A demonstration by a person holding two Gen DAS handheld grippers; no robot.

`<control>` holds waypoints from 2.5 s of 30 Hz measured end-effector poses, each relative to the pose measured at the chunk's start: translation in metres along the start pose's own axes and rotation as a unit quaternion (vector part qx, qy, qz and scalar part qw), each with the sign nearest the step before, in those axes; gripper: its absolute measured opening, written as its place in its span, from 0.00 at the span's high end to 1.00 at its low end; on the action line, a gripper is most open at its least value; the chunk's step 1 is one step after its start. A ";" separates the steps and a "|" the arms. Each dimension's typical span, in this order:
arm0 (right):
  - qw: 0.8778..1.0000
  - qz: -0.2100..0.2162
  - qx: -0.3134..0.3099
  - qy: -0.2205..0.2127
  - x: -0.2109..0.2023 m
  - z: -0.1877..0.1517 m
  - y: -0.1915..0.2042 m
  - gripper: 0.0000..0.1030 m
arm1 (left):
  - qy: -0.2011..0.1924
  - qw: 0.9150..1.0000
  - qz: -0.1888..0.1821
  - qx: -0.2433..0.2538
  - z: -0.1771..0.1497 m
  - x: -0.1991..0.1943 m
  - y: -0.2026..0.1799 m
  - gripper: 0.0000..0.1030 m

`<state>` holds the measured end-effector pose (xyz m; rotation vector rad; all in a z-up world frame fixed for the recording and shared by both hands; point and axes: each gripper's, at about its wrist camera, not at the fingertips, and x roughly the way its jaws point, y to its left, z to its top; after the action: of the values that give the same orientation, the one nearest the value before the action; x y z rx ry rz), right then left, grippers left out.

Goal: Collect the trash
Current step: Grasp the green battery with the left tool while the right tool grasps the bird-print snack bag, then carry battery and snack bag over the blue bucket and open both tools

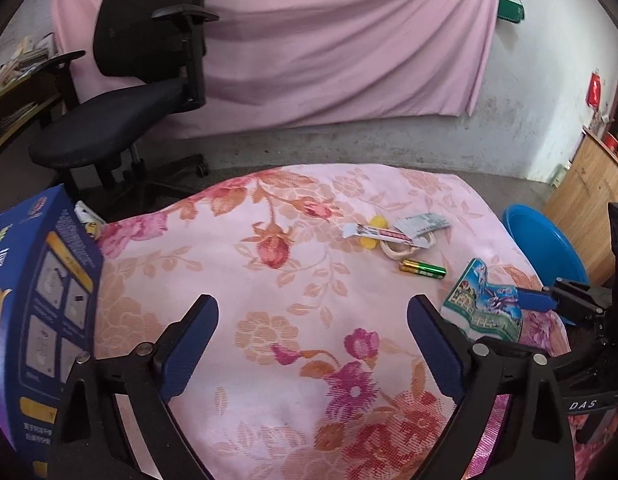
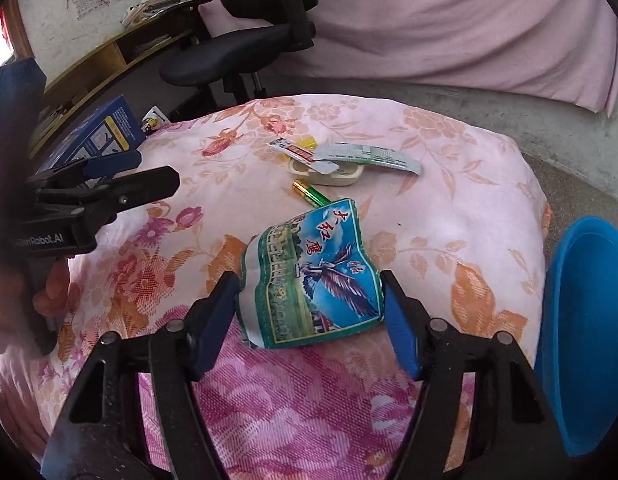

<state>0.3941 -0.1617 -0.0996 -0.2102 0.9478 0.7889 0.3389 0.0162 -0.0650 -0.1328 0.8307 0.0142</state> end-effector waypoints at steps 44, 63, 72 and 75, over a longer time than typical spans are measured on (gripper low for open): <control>0.987 -0.097 0.072 -0.104 -0.052 -0.025 -0.060 0.11 | -0.028 0.995 -0.040 0.091 0.011 0.021 -0.097 0.63; 0.863 -0.237 0.093 -0.436 -0.192 -0.070 -0.065 0.10 | -0.290 0.947 -0.099 0.095 0.055 -0.077 -0.163 0.63; 0.840 -0.292 0.125 -0.441 -0.215 -0.100 -0.091 0.10 | -0.333 0.913 -0.137 0.189 0.040 -0.078 -0.227 0.63; 0.838 -0.298 0.149 -0.431 -0.220 -0.111 -0.108 0.10 | -0.327 0.910 -0.150 0.209 0.035 -0.070 -0.246 0.63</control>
<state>0.3233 -0.4045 -0.0090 0.1318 0.0962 0.0890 0.3333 -0.2207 0.0377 0.1488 0.1216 -0.3901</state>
